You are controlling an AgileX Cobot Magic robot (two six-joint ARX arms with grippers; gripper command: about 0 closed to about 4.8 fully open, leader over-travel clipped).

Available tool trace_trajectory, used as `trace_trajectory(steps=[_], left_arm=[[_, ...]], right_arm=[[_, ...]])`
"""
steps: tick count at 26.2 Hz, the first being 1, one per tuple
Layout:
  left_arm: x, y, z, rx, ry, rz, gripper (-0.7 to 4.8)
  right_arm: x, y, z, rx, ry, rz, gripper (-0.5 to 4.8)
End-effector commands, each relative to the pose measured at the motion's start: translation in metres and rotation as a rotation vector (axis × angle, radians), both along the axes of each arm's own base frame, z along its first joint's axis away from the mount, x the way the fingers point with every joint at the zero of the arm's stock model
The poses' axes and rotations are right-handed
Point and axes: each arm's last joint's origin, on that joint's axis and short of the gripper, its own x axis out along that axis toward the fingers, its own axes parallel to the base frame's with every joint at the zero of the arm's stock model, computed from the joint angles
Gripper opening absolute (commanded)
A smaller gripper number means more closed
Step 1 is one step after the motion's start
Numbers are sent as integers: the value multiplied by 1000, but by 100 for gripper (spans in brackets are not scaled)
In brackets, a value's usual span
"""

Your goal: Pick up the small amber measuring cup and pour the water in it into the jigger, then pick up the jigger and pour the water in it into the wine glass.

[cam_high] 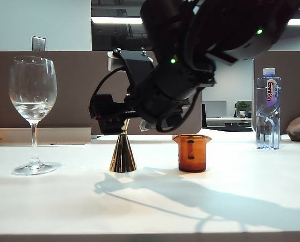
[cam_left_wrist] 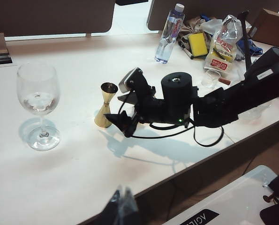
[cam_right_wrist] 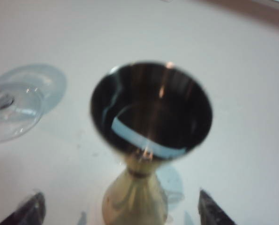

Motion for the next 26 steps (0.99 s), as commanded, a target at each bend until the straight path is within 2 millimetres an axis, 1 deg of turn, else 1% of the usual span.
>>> trace_trajectory(steps=[1,5,8,9,20,26], left_arm=[[-1,0,0,0,3,-3,-2],[-1,0,0,0,3,-3,-2],[-1,0,0,0,3,-2,-2],[-1,0,0,0,3,-2,-2],[-1,0,0,0,3,-2,-2],[-1,0,0,0,3,-2,-2]], right_arm=[[10,3,7,60,-19,-26,416],[14,6,7,117,-12,-47,415],[15,7,5,146,-8,-56,370],[16,7,4,150,-5,-57,365],[24,5,-5,194,5,-66,365],[35,15,-4,226,15,-48,364]])
